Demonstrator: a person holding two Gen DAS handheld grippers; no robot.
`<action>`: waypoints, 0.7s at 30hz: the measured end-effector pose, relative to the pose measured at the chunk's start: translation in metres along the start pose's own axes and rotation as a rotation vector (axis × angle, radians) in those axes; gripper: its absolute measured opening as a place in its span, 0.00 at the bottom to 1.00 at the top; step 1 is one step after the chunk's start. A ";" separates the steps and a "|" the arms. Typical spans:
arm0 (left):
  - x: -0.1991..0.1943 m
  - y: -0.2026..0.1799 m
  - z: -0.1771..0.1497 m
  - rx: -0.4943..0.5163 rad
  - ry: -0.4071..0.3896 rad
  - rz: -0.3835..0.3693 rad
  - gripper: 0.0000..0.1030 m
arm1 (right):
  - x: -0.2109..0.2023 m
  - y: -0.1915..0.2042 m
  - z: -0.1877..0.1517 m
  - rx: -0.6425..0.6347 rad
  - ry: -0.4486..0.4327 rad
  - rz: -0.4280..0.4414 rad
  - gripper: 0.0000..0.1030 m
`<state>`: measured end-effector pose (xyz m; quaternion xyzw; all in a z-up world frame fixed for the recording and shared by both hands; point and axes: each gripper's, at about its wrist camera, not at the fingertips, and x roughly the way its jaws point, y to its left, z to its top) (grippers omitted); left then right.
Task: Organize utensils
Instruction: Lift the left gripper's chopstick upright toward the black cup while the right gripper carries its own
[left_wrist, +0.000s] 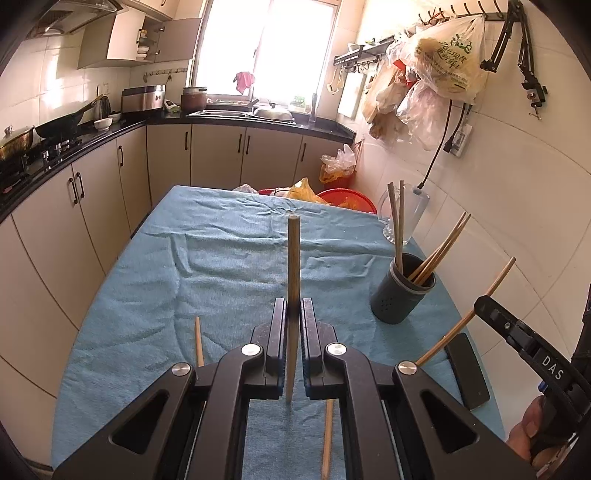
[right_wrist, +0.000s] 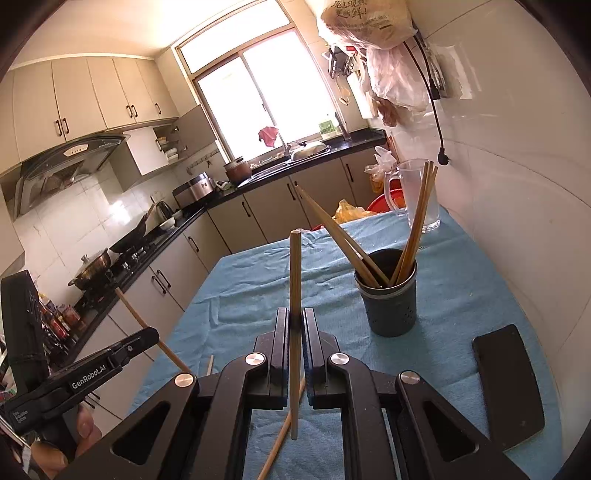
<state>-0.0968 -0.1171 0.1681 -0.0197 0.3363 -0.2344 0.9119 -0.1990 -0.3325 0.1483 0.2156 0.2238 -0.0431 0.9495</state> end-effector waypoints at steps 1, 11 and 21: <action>0.000 -0.001 0.000 0.000 -0.001 0.000 0.06 | -0.002 0.000 0.001 0.000 -0.003 0.001 0.07; -0.006 -0.008 0.002 0.016 -0.012 0.007 0.06 | -0.014 -0.003 0.004 0.015 -0.028 0.012 0.07; -0.008 -0.016 0.003 0.036 -0.013 0.009 0.06 | -0.021 -0.009 0.006 0.034 -0.038 0.017 0.07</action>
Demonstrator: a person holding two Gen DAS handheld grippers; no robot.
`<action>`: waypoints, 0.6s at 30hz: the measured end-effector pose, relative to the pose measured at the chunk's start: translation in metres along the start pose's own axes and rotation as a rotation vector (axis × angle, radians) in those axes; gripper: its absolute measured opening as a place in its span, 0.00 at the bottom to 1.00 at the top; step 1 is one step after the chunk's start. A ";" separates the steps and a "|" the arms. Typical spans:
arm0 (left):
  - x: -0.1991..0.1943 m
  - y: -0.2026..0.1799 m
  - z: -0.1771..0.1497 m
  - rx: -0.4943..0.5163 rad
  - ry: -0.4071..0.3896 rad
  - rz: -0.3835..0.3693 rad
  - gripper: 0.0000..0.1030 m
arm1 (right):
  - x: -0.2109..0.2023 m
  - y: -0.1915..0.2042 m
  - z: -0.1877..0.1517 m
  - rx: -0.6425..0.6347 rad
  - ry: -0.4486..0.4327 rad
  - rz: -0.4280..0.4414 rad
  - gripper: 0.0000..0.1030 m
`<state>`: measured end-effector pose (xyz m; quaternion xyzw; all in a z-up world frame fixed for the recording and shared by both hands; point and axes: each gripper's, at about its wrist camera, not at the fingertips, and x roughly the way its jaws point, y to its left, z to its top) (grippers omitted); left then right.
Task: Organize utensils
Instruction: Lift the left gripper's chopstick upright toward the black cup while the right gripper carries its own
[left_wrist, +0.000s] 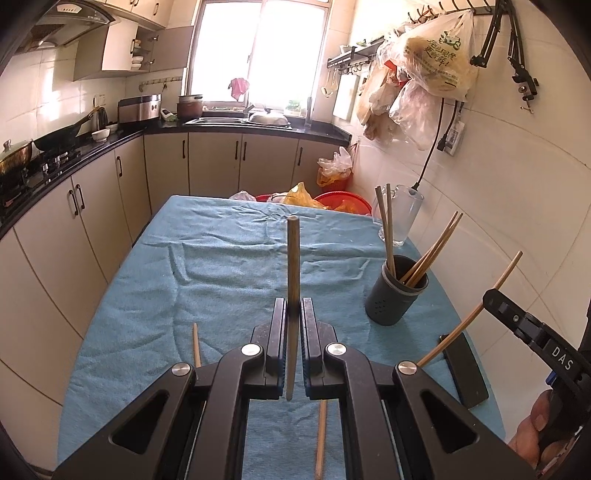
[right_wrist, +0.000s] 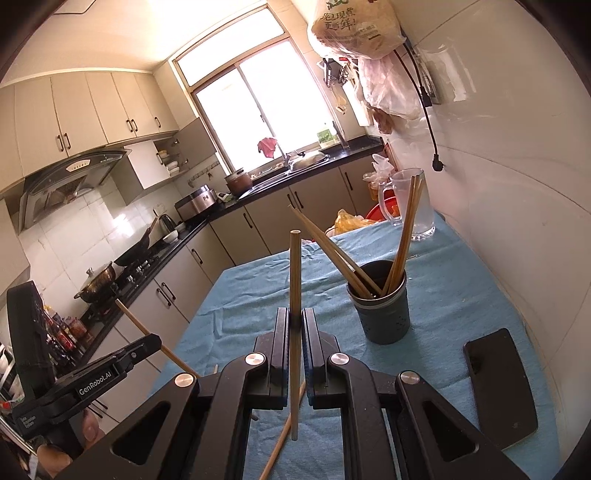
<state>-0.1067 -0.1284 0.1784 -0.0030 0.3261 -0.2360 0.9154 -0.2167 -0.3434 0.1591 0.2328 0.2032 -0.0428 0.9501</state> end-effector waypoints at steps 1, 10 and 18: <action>0.000 -0.001 0.000 0.001 0.001 0.000 0.06 | -0.001 0.000 0.000 0.003 -0.001 0.000 0.07; 0.000 -0.006 0.001 0.012 0.001 -0.002 0.06 | -0.007 -0.006 0.004 0.016 -0.016 0.002 0.07; 0.000 -0.014 0.005 0.023 -0.002 -0.006 0.06 | -0.012 -0.012 0.006 0.029 -0.034 -0.001 0.07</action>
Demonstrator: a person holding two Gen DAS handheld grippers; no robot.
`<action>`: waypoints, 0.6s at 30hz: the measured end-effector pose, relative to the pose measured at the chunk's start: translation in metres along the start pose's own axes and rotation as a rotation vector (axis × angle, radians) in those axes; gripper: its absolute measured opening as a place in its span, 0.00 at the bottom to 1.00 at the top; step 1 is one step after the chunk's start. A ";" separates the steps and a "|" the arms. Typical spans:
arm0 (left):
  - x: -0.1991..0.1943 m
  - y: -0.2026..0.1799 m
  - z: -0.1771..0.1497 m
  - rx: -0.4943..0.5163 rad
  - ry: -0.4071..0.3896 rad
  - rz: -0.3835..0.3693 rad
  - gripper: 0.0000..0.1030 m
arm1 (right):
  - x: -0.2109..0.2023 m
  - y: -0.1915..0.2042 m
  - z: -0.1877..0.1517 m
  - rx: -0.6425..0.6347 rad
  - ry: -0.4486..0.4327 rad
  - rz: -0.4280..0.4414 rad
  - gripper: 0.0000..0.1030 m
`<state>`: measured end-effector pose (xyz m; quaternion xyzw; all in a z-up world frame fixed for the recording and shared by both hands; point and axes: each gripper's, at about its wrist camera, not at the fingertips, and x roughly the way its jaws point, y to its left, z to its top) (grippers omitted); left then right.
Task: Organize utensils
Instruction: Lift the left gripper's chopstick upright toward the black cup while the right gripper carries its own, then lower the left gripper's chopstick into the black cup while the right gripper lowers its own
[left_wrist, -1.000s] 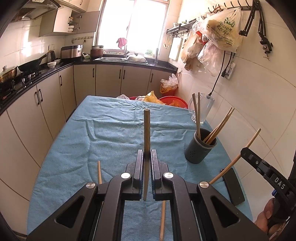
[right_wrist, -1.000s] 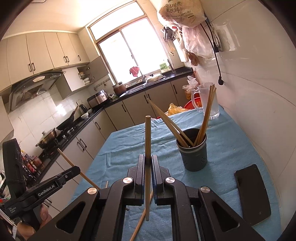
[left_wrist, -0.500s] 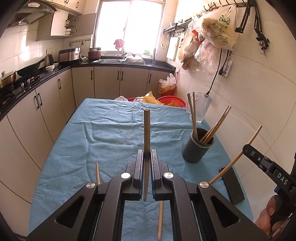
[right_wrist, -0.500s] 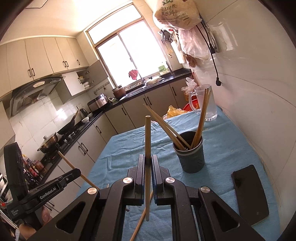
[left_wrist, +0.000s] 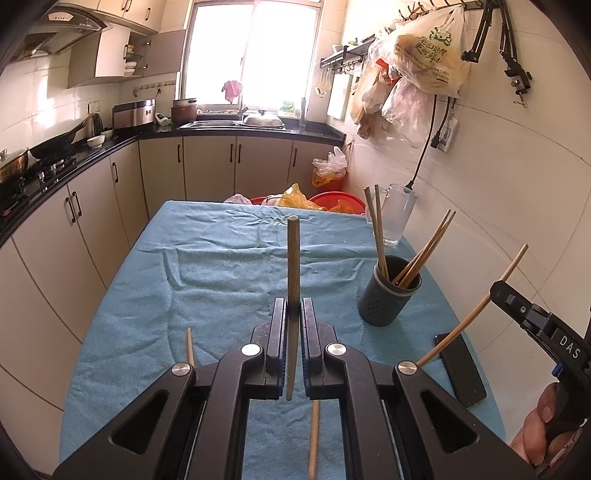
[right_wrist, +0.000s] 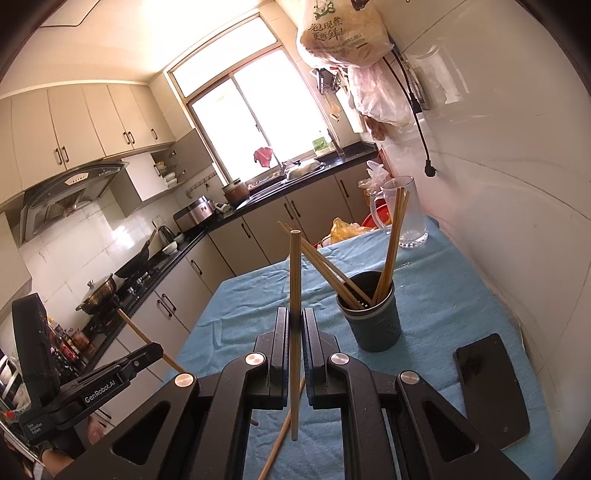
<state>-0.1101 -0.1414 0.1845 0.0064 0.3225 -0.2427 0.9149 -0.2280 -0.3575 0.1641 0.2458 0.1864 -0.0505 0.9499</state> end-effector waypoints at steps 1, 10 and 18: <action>0.000 -0.001 0.001 0.001 0.001 -0.003 0.06 | 0.000 0.000 0.000 0.002 -0.001 -0.001 0.07; 0.002 -0.010 0.021 0.000 0.006 -0.054 0.06 | -0.010 -0.016 0.013 0.037 -0.038 -0.022 0.07; 0.000 -0.031 0.052 0.016 -0.019 -0.115 0.06 | -0.024 -0.034 0.042 0.058 -0.106 -0.053 0.07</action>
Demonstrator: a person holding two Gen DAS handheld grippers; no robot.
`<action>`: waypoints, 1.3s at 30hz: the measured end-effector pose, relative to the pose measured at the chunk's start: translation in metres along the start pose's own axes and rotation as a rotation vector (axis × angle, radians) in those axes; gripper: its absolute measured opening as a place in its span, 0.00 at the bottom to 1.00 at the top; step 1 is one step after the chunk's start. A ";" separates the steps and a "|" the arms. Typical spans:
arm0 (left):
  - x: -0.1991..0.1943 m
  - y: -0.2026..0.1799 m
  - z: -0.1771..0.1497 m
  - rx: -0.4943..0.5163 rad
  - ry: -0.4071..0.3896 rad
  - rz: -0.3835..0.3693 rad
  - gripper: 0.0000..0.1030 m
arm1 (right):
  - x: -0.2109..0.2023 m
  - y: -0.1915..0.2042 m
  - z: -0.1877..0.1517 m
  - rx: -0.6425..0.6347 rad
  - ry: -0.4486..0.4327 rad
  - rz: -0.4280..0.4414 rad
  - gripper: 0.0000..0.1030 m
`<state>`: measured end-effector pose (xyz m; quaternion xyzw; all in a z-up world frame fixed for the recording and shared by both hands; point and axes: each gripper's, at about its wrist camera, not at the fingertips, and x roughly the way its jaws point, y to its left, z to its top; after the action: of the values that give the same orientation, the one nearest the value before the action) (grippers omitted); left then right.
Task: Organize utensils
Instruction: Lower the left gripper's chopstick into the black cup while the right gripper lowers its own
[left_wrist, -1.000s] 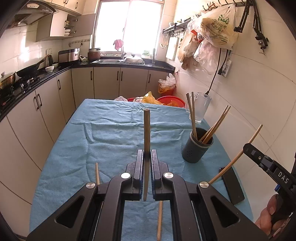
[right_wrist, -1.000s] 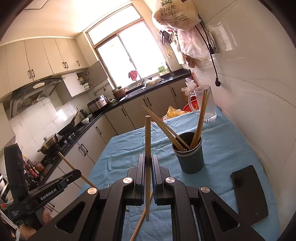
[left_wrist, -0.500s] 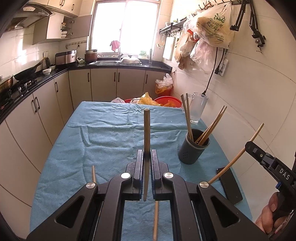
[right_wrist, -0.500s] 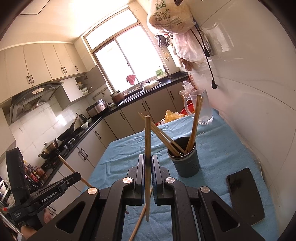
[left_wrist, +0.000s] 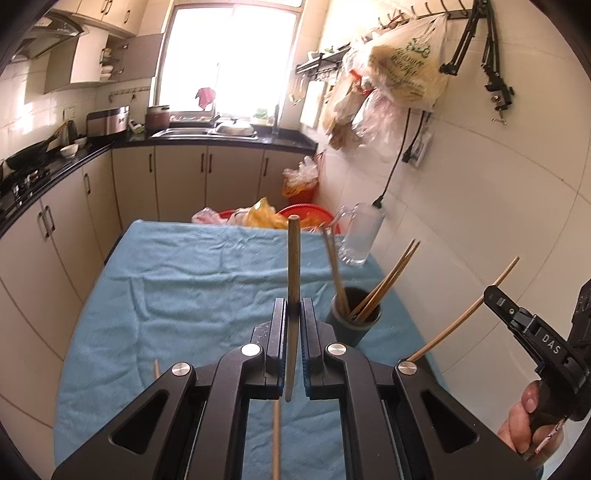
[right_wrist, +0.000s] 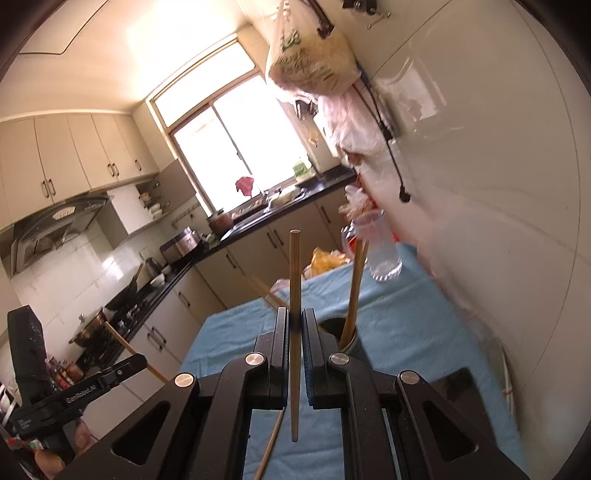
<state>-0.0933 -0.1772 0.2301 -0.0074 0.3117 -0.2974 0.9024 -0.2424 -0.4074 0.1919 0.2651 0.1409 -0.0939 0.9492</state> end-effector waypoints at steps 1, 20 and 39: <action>0.000 -0.004 0.006 0.003 -0.006 -0.011 0.06 | -0.001 -0.001 0.004 0.003 -0.010 -0.003 0.07; 0.047 -0.066 0.086 0.023 -0.089 -0.107 0.06 | 0.016 -0.014 0.075 0.011 -0.128 -0.066 0.07; 0.132 -0.055 0.051 -0.005 0.052 -0.095 0.06 | 0.105 -0.054 0.050 0.044 0.061 -0.121 0.07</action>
<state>-0.0109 -0.3028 0.2081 -0.0164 0.3350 -0.3391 0.8789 -0.1466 -0.4900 0.1736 0.2796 0.1834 -0.1460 0.9311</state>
